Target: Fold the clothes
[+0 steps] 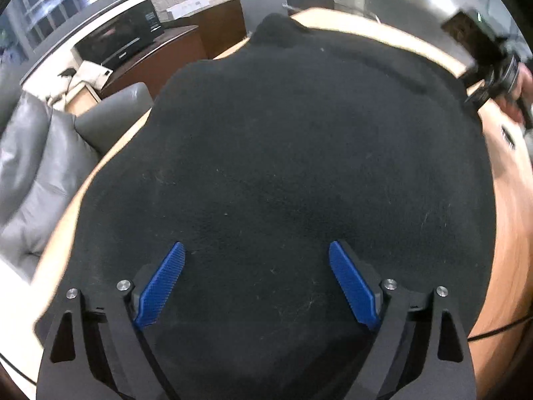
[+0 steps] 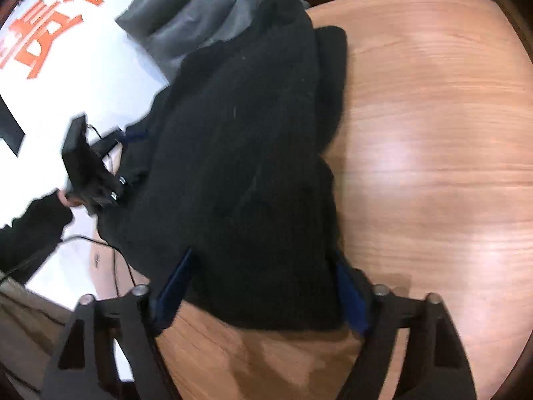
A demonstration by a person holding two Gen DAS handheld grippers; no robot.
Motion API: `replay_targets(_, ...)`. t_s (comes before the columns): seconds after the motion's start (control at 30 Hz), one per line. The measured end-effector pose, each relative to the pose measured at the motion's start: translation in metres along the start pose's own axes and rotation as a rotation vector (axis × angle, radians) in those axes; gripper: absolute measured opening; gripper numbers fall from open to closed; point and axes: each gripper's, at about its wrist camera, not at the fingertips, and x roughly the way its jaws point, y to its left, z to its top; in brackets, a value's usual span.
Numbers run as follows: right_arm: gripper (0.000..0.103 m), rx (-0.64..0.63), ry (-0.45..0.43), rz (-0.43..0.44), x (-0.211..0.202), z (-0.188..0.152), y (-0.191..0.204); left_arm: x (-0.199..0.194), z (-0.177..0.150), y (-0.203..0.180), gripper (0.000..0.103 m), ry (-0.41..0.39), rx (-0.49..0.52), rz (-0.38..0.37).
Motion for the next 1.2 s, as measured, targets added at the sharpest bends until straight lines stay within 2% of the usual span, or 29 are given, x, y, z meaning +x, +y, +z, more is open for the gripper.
replay_targets(0.03, 0.049, 0.001, 0.006, -0.001, 0.004, 0.001, -0.001, 0.001, -0.001, 0.002, 0.091, -0.005, -0.018, -0.012)
replay_targets(0.07, 0.038, -0.024, 0.012, -0.016, 0.008, 0.002, 0.003, 0.002, 0.000, 0.000, 0.091, -0.012, -0.018, -0.011)
replay_targets(0.1, 0.036, -0.052, 0.018, -0.031, 0.012, 0.003, 0.006, 0.003, 0.000, -0.002, 0.091, -0.019, -0.018, -0.009)
replay_targets(0.17, 0.028, -0.094, -0.015, -0.063, 0.005, 0.004, 0.019, 0.006, 0.003, -0.009, 0.091, -0.032, 0.000, 0.006)
replay_targets(0.23, 0.025, -0.136, -0.049, -0.095, -0.003, 0.004, 0.032, 0.010, 0.010, -0.015, 0.091, -0.041, 0.003, 0.015)
replay_targets(0.37, 0.022, -0.225, -0.187, -0.168, -0.050, 0.022, 0.069, 0.020, 0.037, -0.034, 0.089, -0.068, -0.014, 0.006)
replay_targets(0.47, 0.022, -0.329, -0.244, -0.240, -0.084, 0.036, 0.097, 0.011, 0.057, -0.051, 0.078, -0.093, 0.028, -0.024)
replay_targets(0.57, 0.022, -0.404, -0.259, -0.296, -0.108, 0.044, 0.104, -0.008, 0.048, -0.056, 0.082, -0.123, 0.069, -0.020)
replay_targets(0.63, 0.022, -0.427, -0.263, -0.309, -0.118, 0.045, 0.104, -0.005, 0.038, -0.052, 0.085, -0.113, 0.061, -0.023)
replay_targets(0.73, 0.021, -0.446, -0.282, -0.281, -0.109, 0.045, 0.129, -0.001, 0.022, -0.045, 0.086, -0.098, 0.049, -0.027)
replay_targets(0.8, 0.021, -0.471, -0.295, -0.263, -0.104, 0.045, 0.149, 0.002, 0.011, -0.041, 0.098, -0.088, 0.041, -0.030)
replay_targets(0.87, 0.020, -0.509, -0.307, -0.244, -0.102, 0.045, 0.173, 0.003, 0.000, -0.039, 0.103, -0.083, 0.029, -0.035)
replay_targets(0.97, 0.019, -0.553, -0.332, -0.187, -0.089, 0.037, 0.210, 0.004, 0.001, -0.042, 0.103, -0.117, 0.001, -0.043)
replay_targets(1.07, 0.019, -0.614, -0.318, -0.128, -0.058, 0.035, 0.247, 0.008, 0.007, -0.045, 0.103, -0.134, -0.040, -0.038)
replay_targets(1.2, 0.019, -0.640, -0.249, -0.096, -0.011, 0.028, 0.264, 0.009, 0.009, -0.057, 0.101, -0.156, -0.100, -0.030)
